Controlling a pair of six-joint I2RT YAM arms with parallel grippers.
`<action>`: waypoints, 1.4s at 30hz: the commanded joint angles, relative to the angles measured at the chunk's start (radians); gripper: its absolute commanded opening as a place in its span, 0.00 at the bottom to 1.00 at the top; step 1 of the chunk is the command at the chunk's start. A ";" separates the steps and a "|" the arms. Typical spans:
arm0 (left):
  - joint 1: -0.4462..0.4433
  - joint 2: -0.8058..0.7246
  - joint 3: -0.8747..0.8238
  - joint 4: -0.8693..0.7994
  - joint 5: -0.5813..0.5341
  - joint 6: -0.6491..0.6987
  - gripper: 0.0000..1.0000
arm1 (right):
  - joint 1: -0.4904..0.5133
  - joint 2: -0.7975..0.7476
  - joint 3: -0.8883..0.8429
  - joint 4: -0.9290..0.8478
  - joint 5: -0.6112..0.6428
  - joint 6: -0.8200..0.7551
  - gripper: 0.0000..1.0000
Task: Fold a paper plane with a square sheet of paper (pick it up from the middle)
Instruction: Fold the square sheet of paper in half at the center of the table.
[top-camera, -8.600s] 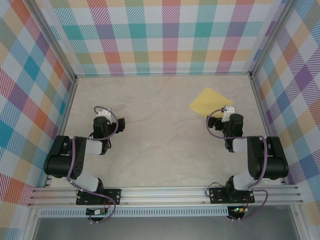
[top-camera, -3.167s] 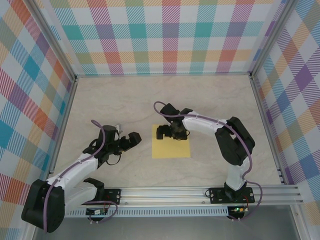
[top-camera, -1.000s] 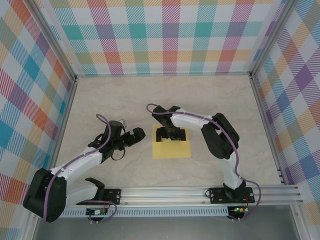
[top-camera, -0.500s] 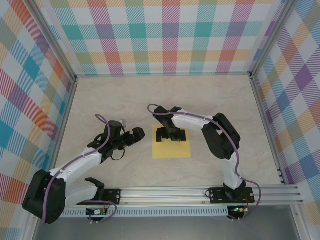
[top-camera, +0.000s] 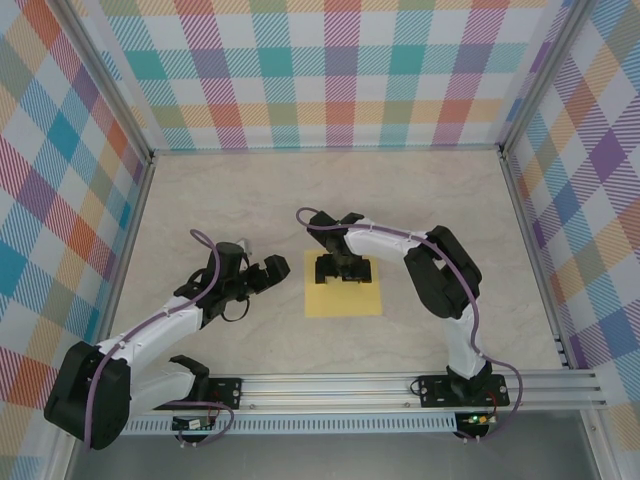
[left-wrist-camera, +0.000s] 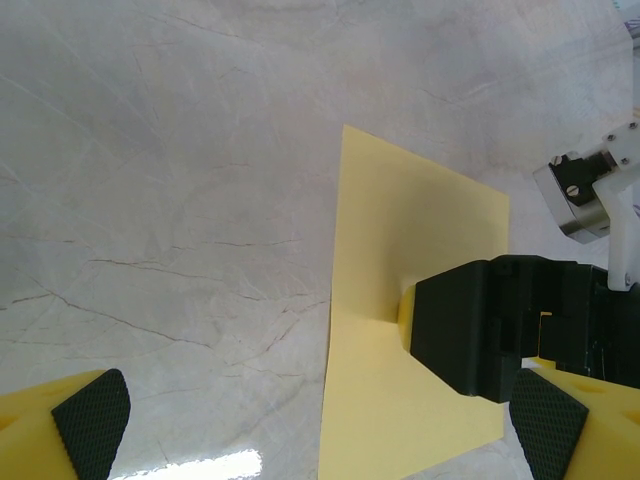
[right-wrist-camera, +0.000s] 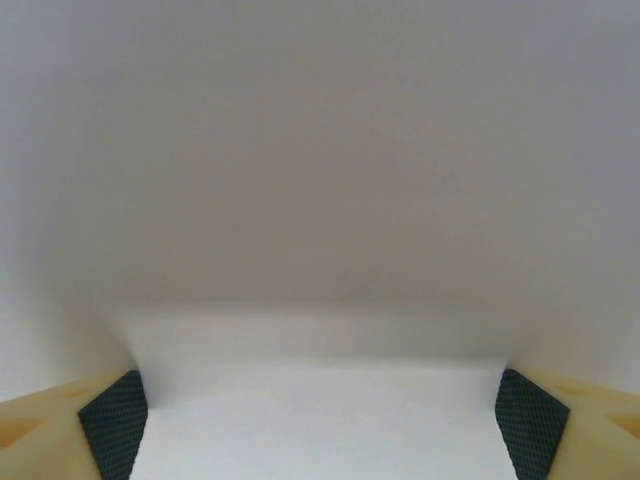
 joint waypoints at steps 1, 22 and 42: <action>-0.006 -0.016 -0.015 -0.015 -0.013 -0.010 1.00 | -0.003 0.047 -0.040 0.028 -0.049 -0.006 0.90; -0.006 -0.030 0.002 -0.052 0.014 0.033 1.00 | -0.014 0.041 0.070 -0.041 0.019 -0.016 1.00; -0.006 -0.010 -0.005 -0.036 0.006 0.020 1.00 | -0.022 0.074 -0.016 0.018 -0.041 -0.016 0.90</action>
